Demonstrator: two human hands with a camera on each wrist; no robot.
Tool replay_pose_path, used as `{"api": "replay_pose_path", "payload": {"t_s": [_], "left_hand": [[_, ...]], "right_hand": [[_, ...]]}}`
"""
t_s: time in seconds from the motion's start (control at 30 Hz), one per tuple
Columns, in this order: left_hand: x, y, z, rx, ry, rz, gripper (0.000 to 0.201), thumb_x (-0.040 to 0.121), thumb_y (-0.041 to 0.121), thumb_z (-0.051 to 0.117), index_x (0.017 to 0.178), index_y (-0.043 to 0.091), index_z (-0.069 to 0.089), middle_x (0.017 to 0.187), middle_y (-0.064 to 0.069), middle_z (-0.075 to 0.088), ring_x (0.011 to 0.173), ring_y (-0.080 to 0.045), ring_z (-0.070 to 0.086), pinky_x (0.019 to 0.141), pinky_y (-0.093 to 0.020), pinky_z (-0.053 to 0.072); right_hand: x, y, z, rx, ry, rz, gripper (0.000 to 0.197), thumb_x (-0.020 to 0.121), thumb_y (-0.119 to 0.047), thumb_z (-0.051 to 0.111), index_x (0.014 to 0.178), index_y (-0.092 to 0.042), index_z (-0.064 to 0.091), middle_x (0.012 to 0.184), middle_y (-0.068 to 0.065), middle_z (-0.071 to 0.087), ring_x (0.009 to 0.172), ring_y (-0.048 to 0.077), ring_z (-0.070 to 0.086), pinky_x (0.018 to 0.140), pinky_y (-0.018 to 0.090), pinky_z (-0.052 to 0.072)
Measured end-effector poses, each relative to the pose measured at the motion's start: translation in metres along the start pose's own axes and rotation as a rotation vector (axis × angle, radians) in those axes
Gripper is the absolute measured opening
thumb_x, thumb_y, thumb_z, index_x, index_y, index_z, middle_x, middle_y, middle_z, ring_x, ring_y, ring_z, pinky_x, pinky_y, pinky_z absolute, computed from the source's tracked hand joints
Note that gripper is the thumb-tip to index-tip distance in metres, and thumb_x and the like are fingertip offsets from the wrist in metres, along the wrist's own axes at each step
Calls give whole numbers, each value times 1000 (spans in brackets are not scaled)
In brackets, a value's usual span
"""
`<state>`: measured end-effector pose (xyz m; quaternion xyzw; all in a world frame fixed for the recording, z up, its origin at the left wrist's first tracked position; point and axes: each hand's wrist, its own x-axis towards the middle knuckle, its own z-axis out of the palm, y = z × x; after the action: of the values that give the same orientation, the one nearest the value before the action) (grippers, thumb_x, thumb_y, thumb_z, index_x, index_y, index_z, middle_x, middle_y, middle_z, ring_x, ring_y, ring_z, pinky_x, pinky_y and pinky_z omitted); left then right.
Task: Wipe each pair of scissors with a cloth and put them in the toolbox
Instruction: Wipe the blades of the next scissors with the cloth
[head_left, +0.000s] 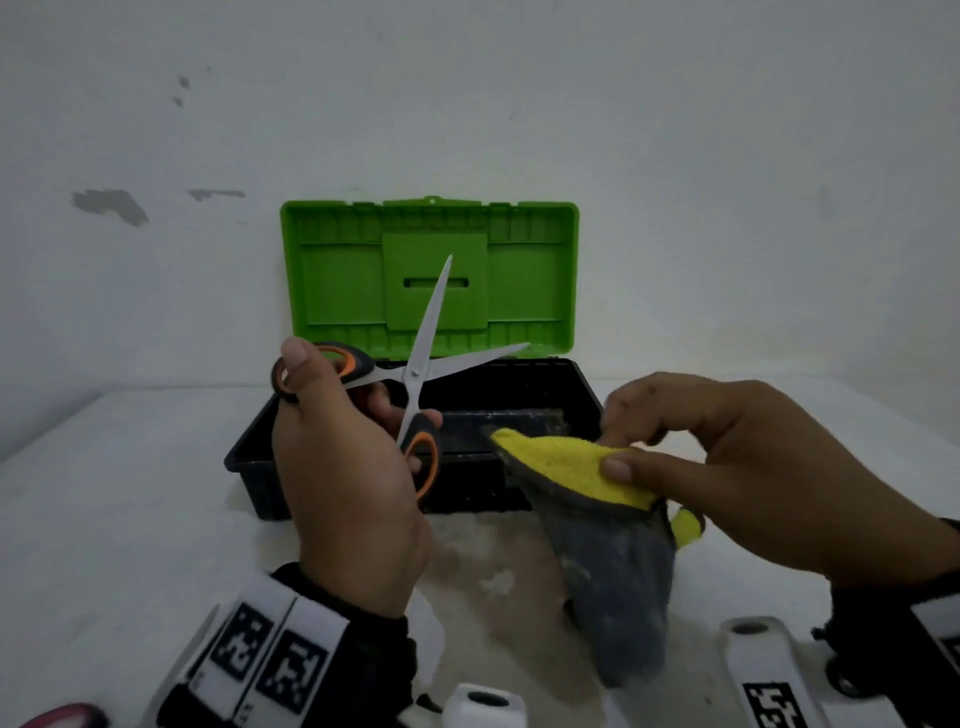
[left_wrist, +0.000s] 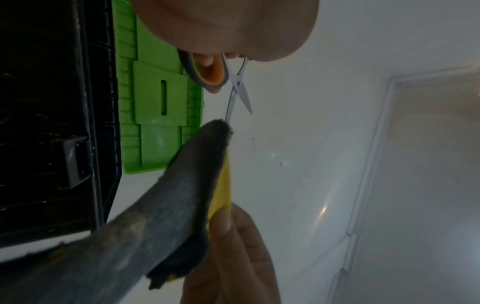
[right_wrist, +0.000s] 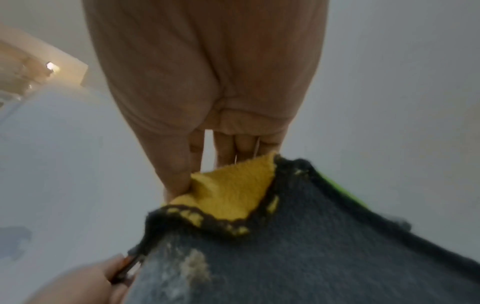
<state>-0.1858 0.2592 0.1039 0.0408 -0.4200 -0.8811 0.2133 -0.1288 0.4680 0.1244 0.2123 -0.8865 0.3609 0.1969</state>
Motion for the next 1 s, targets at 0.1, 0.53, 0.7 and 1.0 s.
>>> {"api": "replay_pose_path", "payload": {"t_s": [0.1, 0.53, 0.7, 1.0], "left_hand": [[3, -2, 3, 17, 4, 35, 42, 101, 56, 33, 86, 24, 55, 73, -3, 43, 73, -23, 42, 48, -26, 44], [16, -6, 18, 20, 21, 40, 54, 97, 62, 37, 118, 20, 63, 97, -8, 59, 87, -19, 55, 98, -54, 47], [22, -5, 17, 3, 60, 35, 45, 97, 61, 35, 100, 27, 65, 81, 2, 57, 75, -15, 55, 75, -38, 48], [16, -18, 15, 27, 27, 4, 53, 94, 65, 39, 112, 23, 66, 105, -16, 67, 95, -26, 67, 92, -52, 52]], "right_hand": [[16, -9, 7, 64, -131, 15, 9, 85, -30, 66, 86, -29, 75, 85, -6, 73, 73, 16, 67, 65, 36, 53], [65, -26, 45, -45, 294, 17, 6, 90, -28, 62, 86, -27, 65, 74, -9, 68, 71, 5, 62, 59, 16, 47], [64, -24, 59, 509, 444, 93, 15, 97, -26, 52, 93, -12, 56, 86, 17, 72, 74, 37, 66, 67, 49, 57], [63, -16, 87, 245, 561, -23, 12, 86, -21, 74, 90, -24, 64, 74, -6, 68, 60, 6, 64, 54, 22, 52]]}}
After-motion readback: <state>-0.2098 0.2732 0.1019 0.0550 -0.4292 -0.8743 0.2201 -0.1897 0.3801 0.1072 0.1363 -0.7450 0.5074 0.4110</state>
